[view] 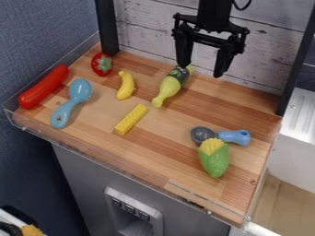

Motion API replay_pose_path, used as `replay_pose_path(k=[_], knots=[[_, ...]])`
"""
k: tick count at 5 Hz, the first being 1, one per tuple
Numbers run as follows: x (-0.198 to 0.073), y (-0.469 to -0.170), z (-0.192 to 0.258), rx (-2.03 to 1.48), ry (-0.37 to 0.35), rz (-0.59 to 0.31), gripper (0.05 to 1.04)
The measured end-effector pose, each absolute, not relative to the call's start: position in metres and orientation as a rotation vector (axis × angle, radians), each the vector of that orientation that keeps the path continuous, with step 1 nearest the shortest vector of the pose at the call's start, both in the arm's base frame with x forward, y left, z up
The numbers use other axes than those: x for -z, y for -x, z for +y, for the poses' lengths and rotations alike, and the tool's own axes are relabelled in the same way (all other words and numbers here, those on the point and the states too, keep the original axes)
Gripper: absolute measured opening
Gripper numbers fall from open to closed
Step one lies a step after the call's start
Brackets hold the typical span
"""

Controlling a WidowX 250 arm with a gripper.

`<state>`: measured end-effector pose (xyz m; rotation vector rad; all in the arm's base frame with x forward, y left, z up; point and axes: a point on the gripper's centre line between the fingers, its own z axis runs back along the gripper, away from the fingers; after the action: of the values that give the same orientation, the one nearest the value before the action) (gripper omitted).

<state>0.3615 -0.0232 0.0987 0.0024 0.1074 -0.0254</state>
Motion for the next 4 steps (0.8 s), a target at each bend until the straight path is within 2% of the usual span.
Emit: replay_pose_path(k=[1,3,4], knots=[[-0.097,-0.362,-0.003,0.152,0.001,0.109,0.995],[-0.093,-0.386,0.066,0.557,-0.003,0.102,0.995],[-0.082,-0.391,0.094,0.774,0.006,0.108,0.993]])
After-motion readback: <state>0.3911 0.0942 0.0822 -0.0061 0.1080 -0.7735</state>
